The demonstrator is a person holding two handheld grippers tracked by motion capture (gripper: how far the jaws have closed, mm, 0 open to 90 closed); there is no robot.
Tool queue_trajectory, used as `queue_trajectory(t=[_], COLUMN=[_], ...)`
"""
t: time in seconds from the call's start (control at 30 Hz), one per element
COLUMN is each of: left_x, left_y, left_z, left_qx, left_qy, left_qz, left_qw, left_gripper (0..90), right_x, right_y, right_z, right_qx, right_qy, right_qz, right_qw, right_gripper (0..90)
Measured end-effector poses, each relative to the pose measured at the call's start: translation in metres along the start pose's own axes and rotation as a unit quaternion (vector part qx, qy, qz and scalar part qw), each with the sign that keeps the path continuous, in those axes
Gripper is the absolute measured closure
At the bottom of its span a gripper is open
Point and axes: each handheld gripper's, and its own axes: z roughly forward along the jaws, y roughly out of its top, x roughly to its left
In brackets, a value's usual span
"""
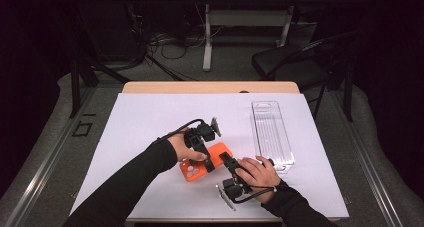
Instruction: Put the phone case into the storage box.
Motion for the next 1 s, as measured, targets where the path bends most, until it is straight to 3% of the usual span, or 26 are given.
queue_trajectory(t=[0.6,1.0], left_x=[0.0055,0.0055], left_y=[0.0004,-0.0001], left_z=[0.0002,-0.0010], left_qx=[-0.001,-0.005], left_qy=[-0.021,-0.022], left_qz=[-0.004,-0.005], left_qw=[0.9998,0.9997], left_gripper=[16.1,15.9], right_x=[-0.0007,-0.0012], right_y=[-0.0010,-0.0011], right_z=[0.0002,0.0002], right_qx=[-0.001,-0.001], right_qy=[0.003,-0.001], right_qz=[0.006,0.007], right_qw=[1.0000,1.0000], right_gripper=[80.0,80.1])
